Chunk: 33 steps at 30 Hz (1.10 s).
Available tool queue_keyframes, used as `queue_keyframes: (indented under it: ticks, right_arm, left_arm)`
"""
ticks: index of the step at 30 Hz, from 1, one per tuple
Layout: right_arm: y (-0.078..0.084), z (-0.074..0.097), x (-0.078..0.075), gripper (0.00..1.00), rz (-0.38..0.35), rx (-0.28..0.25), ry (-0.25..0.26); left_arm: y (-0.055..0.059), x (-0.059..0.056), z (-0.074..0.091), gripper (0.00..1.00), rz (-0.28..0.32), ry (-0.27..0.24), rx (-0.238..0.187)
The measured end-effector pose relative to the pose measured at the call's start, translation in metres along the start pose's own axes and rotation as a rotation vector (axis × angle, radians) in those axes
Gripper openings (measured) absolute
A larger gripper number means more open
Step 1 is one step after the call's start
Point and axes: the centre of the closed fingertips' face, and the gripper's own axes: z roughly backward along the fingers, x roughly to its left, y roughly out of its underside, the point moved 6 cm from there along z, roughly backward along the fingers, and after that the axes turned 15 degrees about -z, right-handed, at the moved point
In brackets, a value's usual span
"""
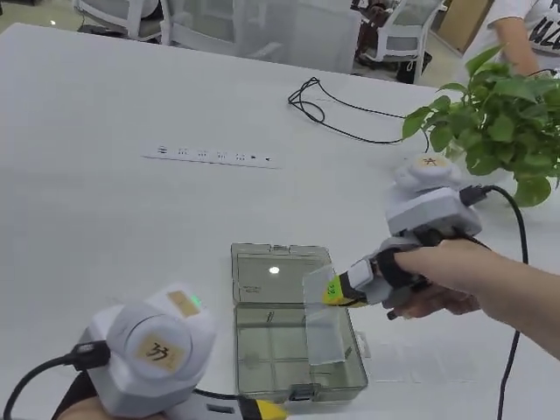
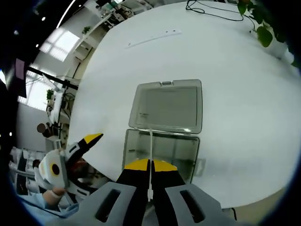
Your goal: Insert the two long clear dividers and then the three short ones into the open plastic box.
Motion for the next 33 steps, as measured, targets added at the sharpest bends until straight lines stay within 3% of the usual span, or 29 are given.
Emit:
queue_keyframes:
  ticks: [3,6,25,33]
  right_arm:
    - [-0.003,-0.006,-0.006,0.02,-0.029,0.033,0.016]
    - [-0.003,-0.010,-0.013,0.02,-0.029,0.081,0.069]
    - [-0.005,-0.019,-0.023,0.02,-0.023,0.159,0.220]
    - [-0.005,-0.025,-0.026,0.02,-0.030,0.181,0.241]
  left_arm:
    - [0.002,-0.001,0.001,0.99,0.003,0.002,-0.003]
    - [0.003,-0.002,0.001,0.98,0.008,0.004,-0.006]
    - [0.010,-0.006,0.001,0.97,0.027,0.014,-0.014]
    - [0.014,-0.005,0.003,0.97,0.039,0.007,-0.011]
